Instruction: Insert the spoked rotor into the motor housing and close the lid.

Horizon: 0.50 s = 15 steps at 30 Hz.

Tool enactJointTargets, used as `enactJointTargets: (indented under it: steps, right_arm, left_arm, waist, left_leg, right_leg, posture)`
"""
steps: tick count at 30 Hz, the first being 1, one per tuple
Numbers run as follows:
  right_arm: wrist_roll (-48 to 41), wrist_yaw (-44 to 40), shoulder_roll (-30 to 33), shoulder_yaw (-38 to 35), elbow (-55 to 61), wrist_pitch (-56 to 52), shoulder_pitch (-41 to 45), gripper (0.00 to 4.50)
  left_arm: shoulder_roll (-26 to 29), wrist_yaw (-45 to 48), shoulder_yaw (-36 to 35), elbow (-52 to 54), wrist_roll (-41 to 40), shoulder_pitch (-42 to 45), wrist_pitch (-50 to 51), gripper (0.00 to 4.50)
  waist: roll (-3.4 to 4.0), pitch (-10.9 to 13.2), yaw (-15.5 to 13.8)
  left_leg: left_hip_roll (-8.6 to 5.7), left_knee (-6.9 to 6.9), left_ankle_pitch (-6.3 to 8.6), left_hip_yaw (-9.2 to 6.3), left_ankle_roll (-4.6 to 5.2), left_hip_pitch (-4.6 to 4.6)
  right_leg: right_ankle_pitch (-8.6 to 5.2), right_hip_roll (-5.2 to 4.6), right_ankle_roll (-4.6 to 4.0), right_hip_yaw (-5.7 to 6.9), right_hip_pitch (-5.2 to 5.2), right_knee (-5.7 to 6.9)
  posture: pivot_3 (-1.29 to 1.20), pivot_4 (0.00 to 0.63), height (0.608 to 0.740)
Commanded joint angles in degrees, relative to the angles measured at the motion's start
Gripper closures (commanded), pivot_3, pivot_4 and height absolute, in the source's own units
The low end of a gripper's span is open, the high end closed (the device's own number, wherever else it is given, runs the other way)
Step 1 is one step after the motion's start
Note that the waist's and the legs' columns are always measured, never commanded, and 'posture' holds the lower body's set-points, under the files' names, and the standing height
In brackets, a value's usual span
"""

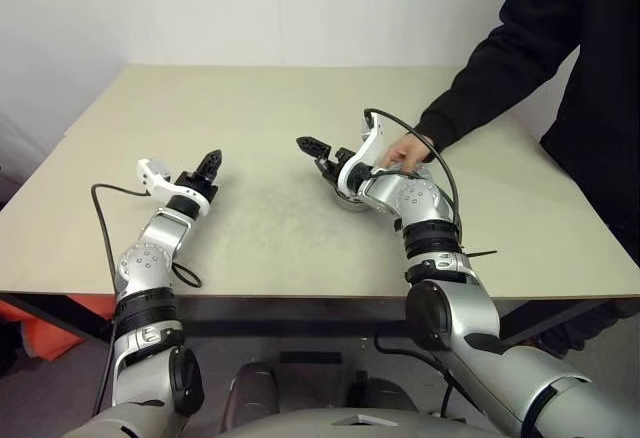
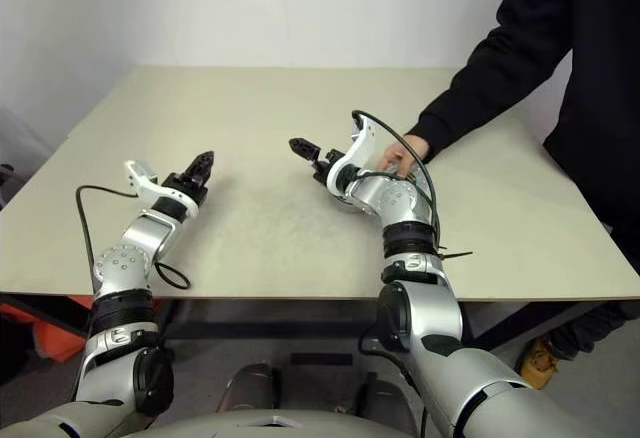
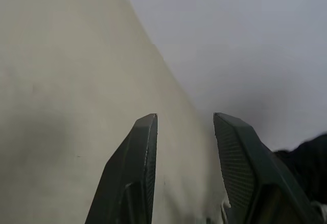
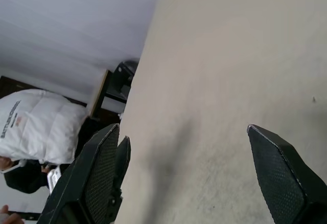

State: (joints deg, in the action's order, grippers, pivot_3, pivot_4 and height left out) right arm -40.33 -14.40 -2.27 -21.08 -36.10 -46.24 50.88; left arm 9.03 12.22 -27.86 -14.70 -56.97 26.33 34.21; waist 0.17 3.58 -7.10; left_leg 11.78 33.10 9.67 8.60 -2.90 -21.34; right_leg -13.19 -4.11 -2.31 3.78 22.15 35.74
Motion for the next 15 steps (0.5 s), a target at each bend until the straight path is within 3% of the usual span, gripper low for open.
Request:
enactJointTargets:
  steps: [1, 15]
  right_arm:
    - [0.2, -0.9, 0.5, 0.5, 2.5, 0.9, 0.8, 0.00]
    - [1.8, -1.5, 1.7, 1.6, 3.7, 1.7, 0.5, 0.00]
  left_arm:
    - [0.6, 1.7, 1.0, 2.4, 1.2, 0.3, -0.4, 2.69]
    - [1.0, 5.9, 4.7, 2.0, 5.2, 0.5, -0.2, 2.69]
  waist:
    - [0.00, 0.0, 0.0]
    - [0.00, 0.0, 0.0]
  left_leg:
    - [0.00, 0.00, 0.00, 0.01, 0.00, 0.01]
    - [-0.01, 0.00, 0.00, 0.01, 0.00, 0.00]
  right_leg:
    - [0.00, 0.00, 0.00, 0.00, 0.00, 0.00]
    - [-0.03, 0.00, -0.06, 0.00, 0.01, 0.00]
  posture:
    - [0.00, 0.000, 0.740]
    - [0.00, 0.000, 0.740]
